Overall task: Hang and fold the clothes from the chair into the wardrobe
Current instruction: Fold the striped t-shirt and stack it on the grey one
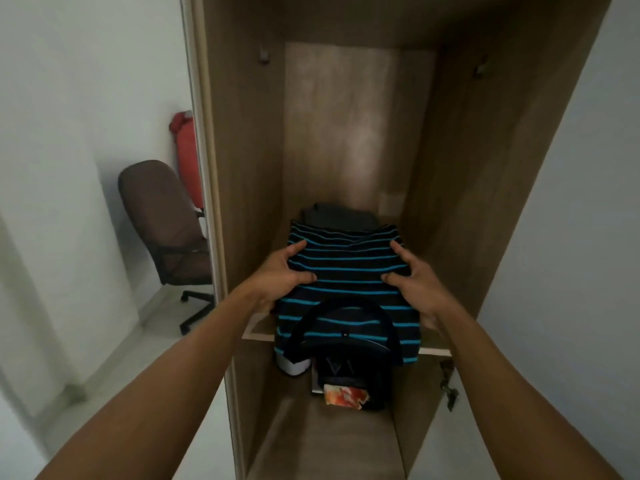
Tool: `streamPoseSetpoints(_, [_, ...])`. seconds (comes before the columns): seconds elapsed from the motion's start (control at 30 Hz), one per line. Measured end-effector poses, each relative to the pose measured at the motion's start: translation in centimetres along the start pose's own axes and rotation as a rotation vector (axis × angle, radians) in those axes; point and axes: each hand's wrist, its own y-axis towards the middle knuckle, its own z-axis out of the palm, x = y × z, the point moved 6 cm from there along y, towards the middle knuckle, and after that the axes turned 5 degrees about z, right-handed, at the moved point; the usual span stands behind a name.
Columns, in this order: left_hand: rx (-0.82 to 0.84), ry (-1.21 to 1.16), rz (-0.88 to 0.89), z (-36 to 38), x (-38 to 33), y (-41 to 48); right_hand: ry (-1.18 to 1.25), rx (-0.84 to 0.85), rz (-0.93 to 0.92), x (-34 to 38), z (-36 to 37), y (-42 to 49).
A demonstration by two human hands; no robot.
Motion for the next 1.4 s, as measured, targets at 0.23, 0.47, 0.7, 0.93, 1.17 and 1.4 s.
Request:
streamPoseSetpoints(0.23, [-0.034,0.255,-0.056,0.3,2.8,7.5,-0.156,0.051,0.024,-3.4,0.5,9.4])
streamPoseSetpoints(0.47, [-0.002,0.351,-0.071,-0.4,5.0,10.6,-0.242,0.051,-0.013,-5.0,0.1,12.5])
streamPoseSetpoints(0.7, [-0.016,0.959,0.063,-1.0,2.4,11.4,-0.831,-0.166,0.010,-2.9,-0.6,13.1])
streamPoseSetpoints(0.93, [0.212,1.067,0.007,3.2,7.5,9.9,-1.206,0.118,-0.025,-5.9,6.6,11.9])
streamPoseSetpoints(1.17, [0.241,1.073,-0.029,2.3,7.3,8.4,-1.140,0.030,0.241,-7.5,2.9,11.8])
streamPoseSetpoints(1.4, [0.257,1.072,0.053,3.7,5.9,7.7,-1.213,-0.050,0.132,-7.0,2.6,8.9])
